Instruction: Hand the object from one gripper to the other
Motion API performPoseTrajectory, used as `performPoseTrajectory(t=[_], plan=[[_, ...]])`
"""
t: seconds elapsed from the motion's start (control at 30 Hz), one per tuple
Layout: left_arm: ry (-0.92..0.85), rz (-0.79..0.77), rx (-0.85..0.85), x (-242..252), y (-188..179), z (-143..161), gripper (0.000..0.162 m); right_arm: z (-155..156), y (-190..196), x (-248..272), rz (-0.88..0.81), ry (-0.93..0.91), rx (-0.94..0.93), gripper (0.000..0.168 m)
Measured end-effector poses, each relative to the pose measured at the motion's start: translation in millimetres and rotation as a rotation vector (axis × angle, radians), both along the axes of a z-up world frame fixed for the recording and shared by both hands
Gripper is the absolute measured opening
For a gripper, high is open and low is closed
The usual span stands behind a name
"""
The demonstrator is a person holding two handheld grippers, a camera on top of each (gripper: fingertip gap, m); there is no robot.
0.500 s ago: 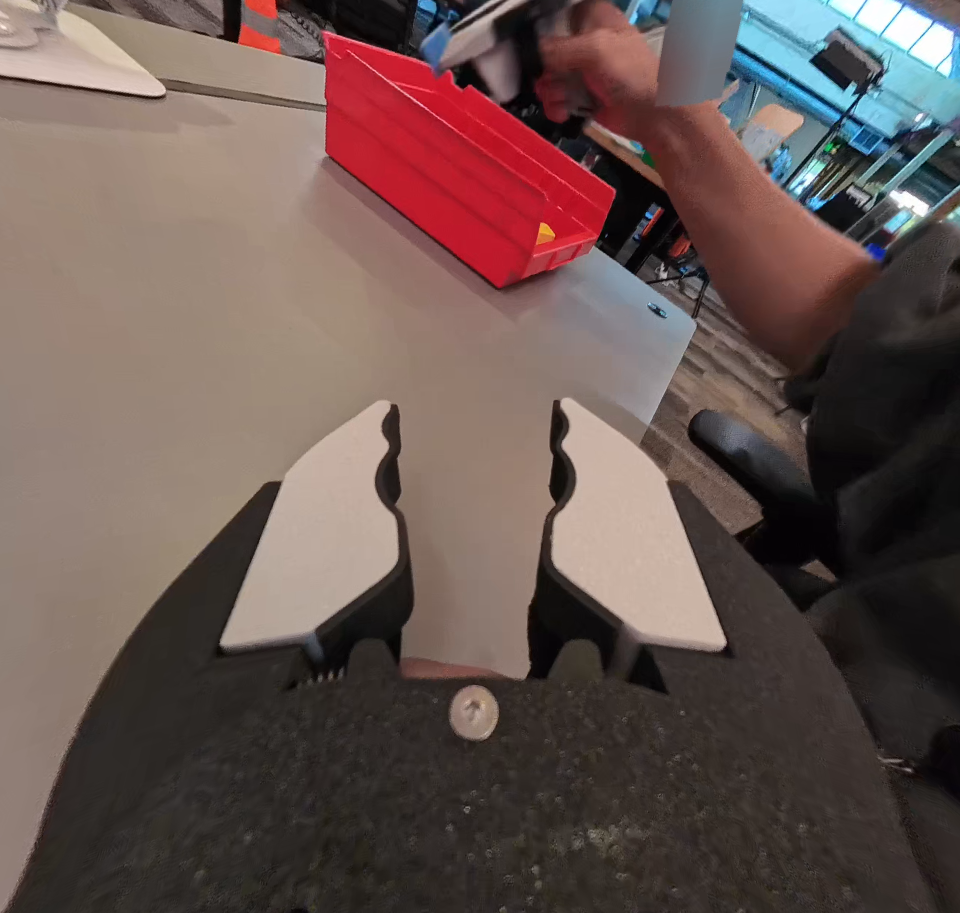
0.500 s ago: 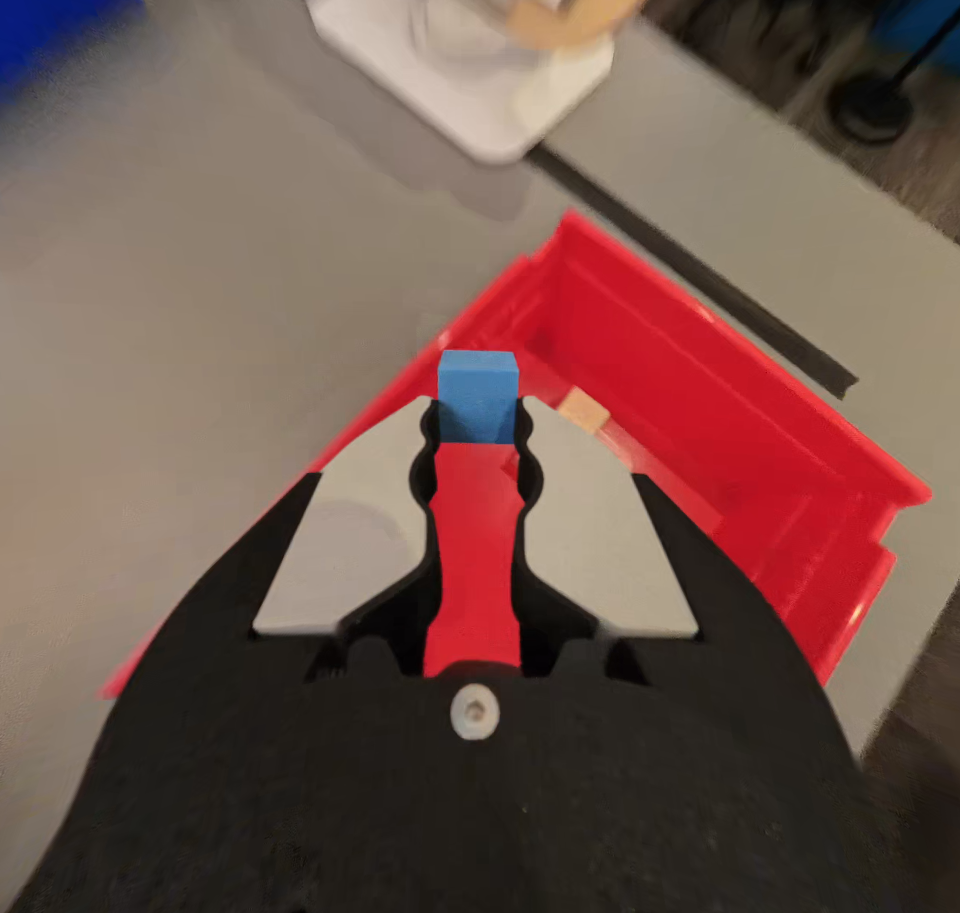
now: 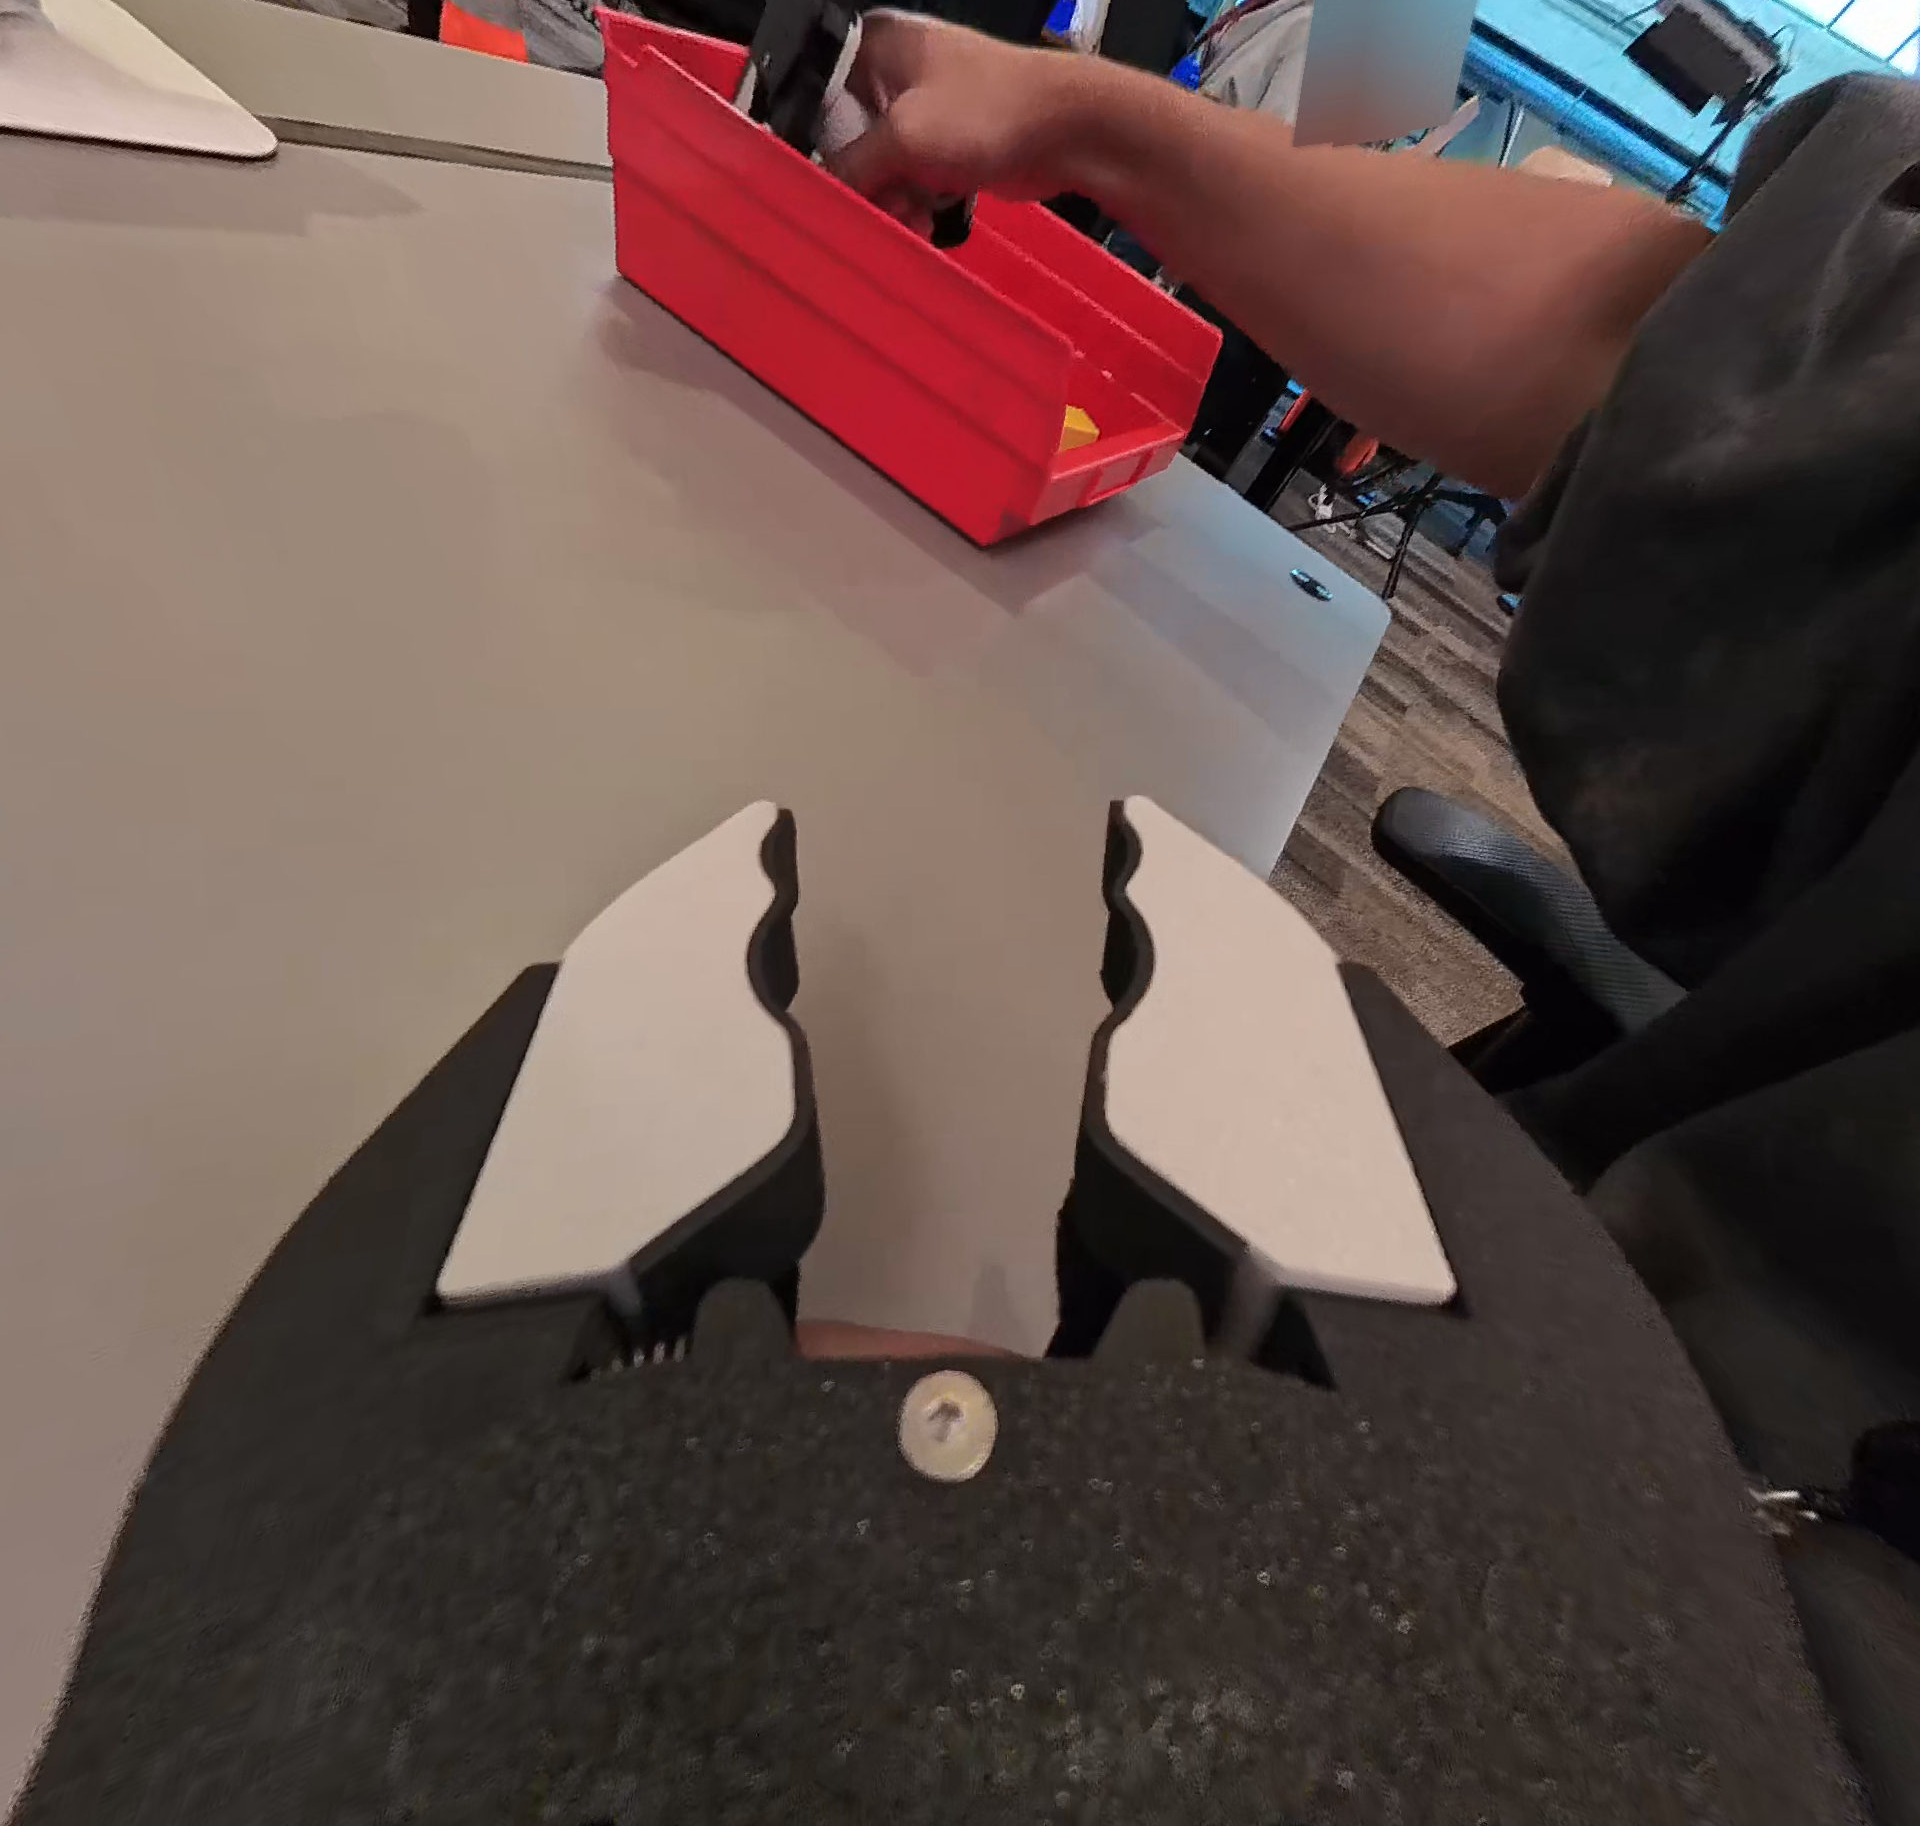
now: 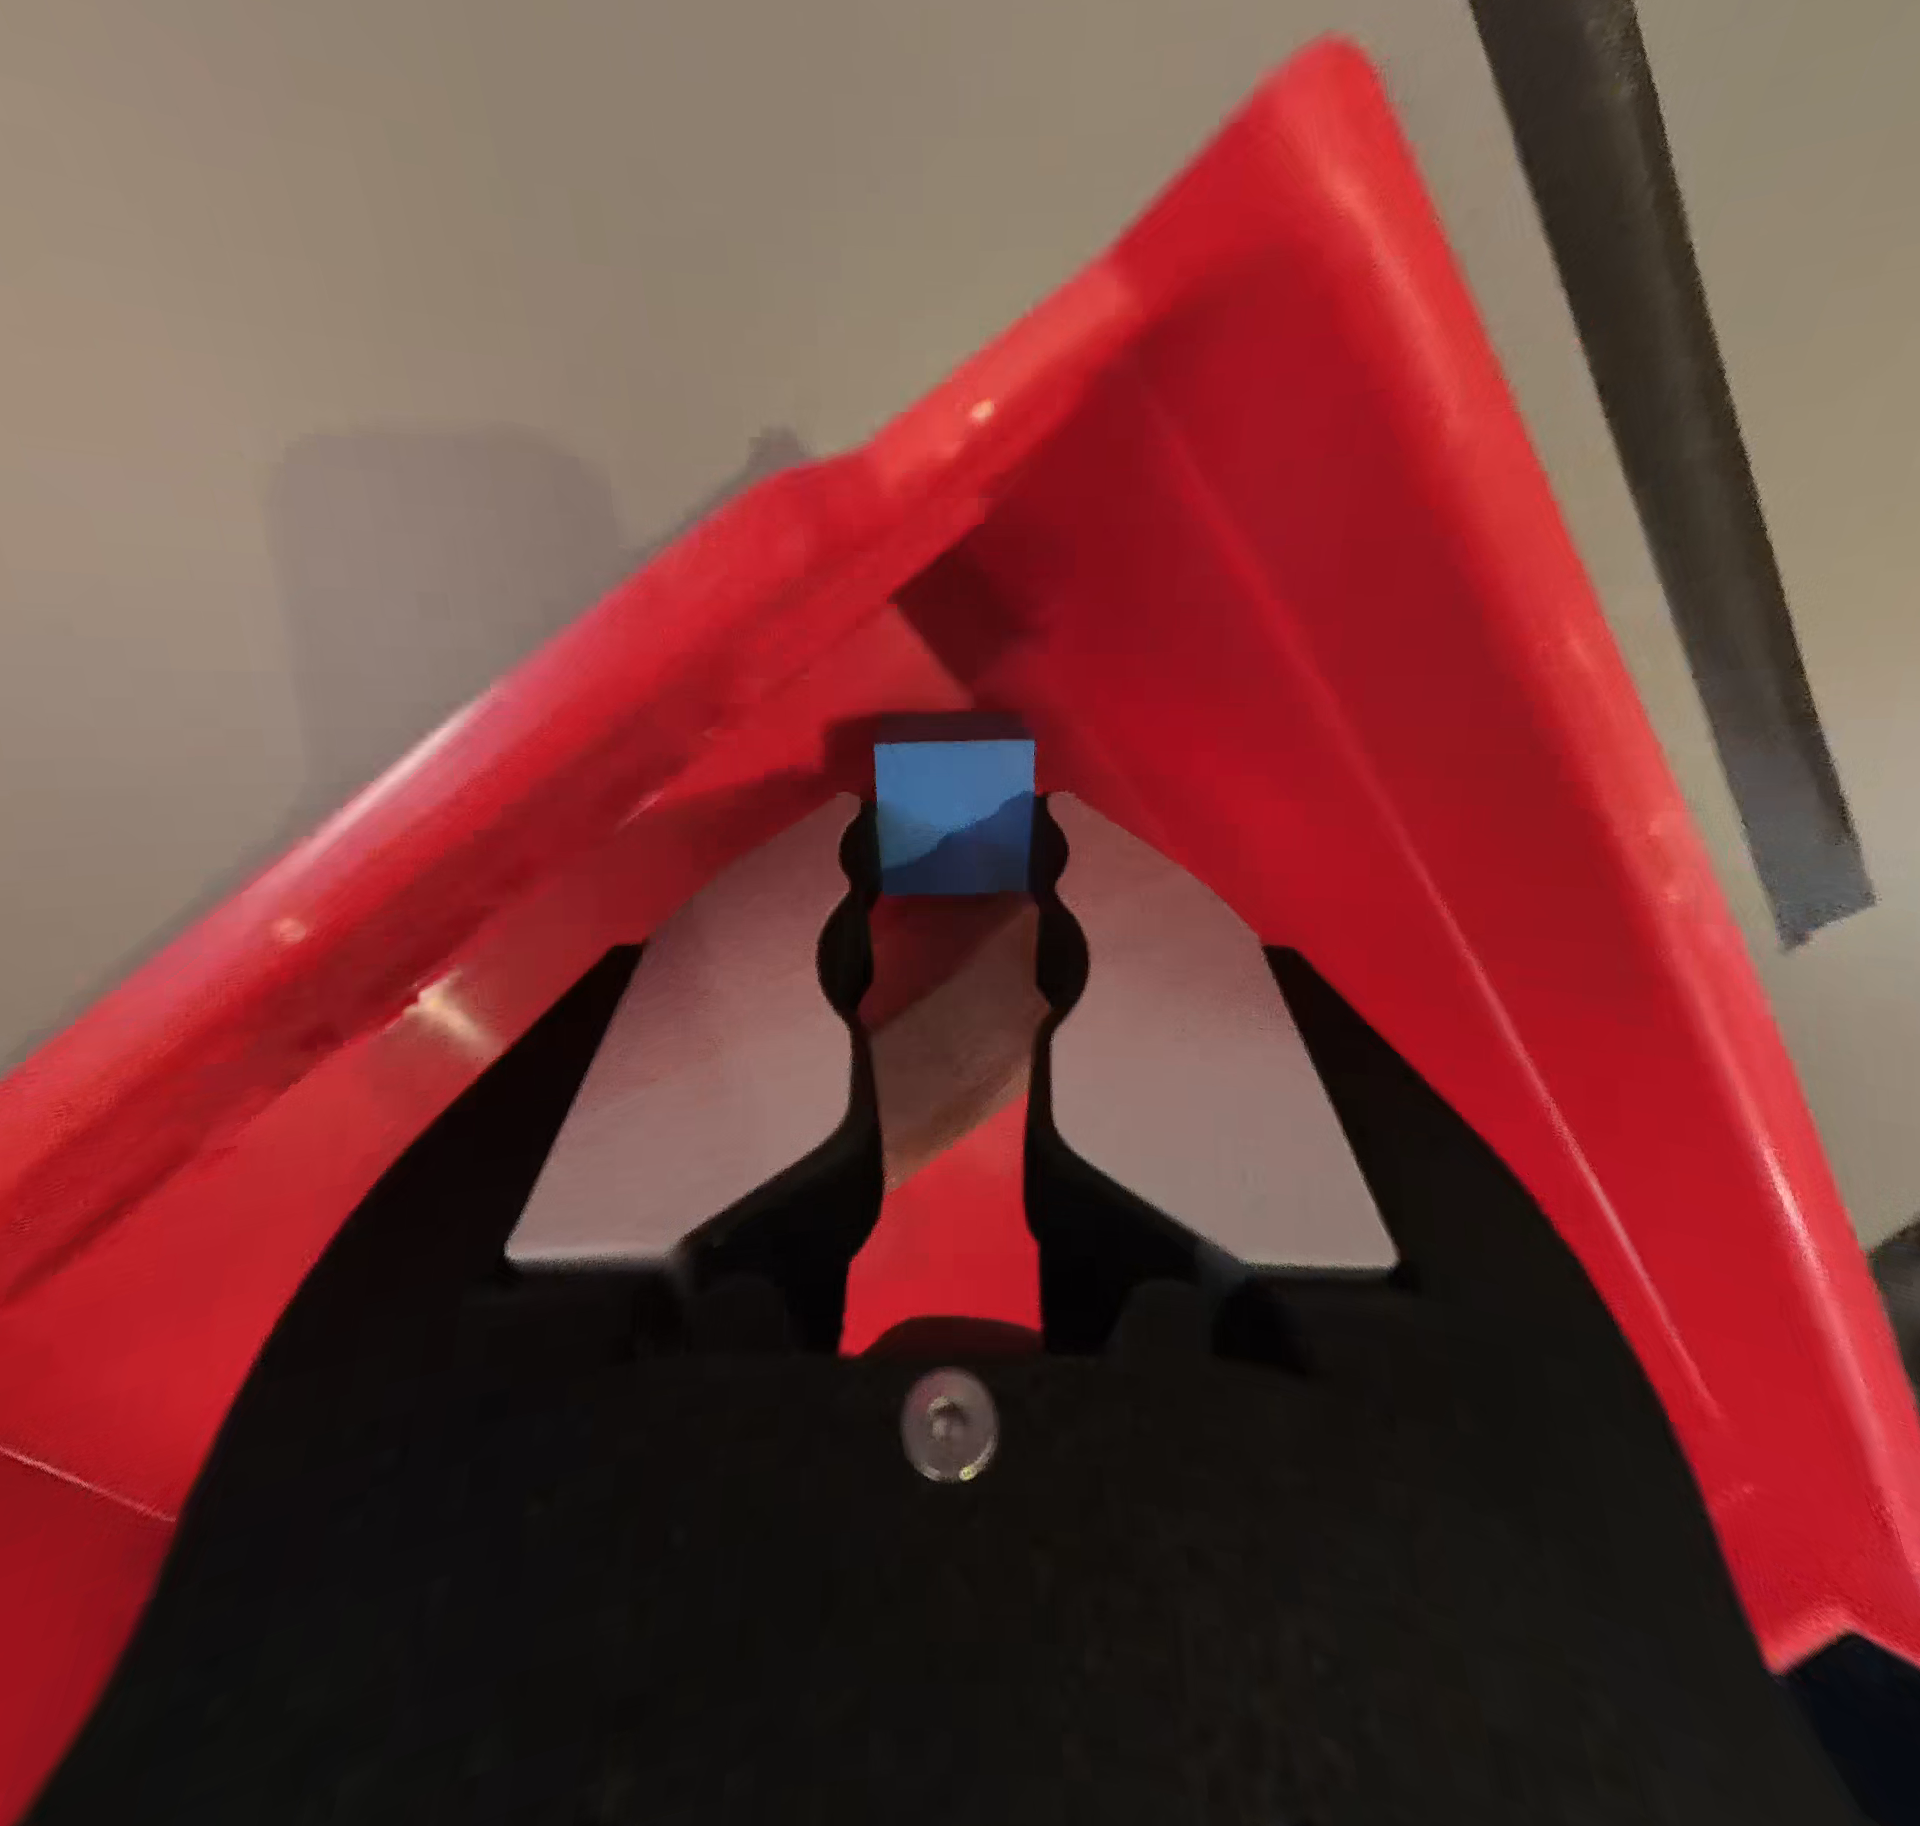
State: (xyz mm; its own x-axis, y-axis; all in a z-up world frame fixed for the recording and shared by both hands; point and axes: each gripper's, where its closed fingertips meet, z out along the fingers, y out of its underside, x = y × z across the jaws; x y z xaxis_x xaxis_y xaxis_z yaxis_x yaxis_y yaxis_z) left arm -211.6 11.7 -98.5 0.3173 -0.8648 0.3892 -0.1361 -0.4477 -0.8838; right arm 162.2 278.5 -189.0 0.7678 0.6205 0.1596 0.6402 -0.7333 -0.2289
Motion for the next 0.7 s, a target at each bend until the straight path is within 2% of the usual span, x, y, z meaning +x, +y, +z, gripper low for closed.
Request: performPoseTrajectory(t=[0.07, 0.13, 0.23, 0.33, 0.4, 0.47, 0.53, 0.63, 0.7], plan=[[0.018, 0.009, 0.019, -1.8, 1.7, -1.9, 0.058, 0.4, 1.2, -0.7, -0.041, 0.048, 0.007, 0.029], [0.05, 0.027, 0.052, -5.4, 5.1, -3.6, 0.06, 11.4, 3.1, 5.9, -0.062, 0.041, 0.071, 0.051], [0.062, 0.064, 0.107, -12.5, 12.2, 2.9, 0.061, 63.1, -4.5, 4.4, -0.15, 0.168, 0.259, 0.051], [0.091, 0.119, 0.129, -25.5, 23.1, 5.4, 0.061, 127.5, -47.9, -6.7, -0.26, 0.367, 0.494, 0.049], [0.12, 0.156, 0.136, -35.7, 32.2, 6.8, 0.059, 147.1, -99.2, -25.6, -0.328, 0.548, 0.605, 0.048], [0.141, 0.193, 0.148, -47.3, 41.1, 9.4, 0.059, 138.0, -156.1, -51.9, -0.373, 0.715, 0.643, 0.048], [0.208, 0.255, 0.172, -64.6, 53.8, 6.9, 0.057, 111.1, -207.2, -76.1, -0.418, 0.809, 0.656, 0.048], [0.335, 0.378, 0.187, -99.3, 79.7, 4.9, 0.057, 75.5, -263.1, -102.4, -0.444, 0.81, 0.68, 0.049], [0.459, 0.446, 0.161, -127.0, 99.1, 1.9, 0.057, 74.7, -286.1, -114.4, -0.423, 0.752, 0.689, 0.048]])
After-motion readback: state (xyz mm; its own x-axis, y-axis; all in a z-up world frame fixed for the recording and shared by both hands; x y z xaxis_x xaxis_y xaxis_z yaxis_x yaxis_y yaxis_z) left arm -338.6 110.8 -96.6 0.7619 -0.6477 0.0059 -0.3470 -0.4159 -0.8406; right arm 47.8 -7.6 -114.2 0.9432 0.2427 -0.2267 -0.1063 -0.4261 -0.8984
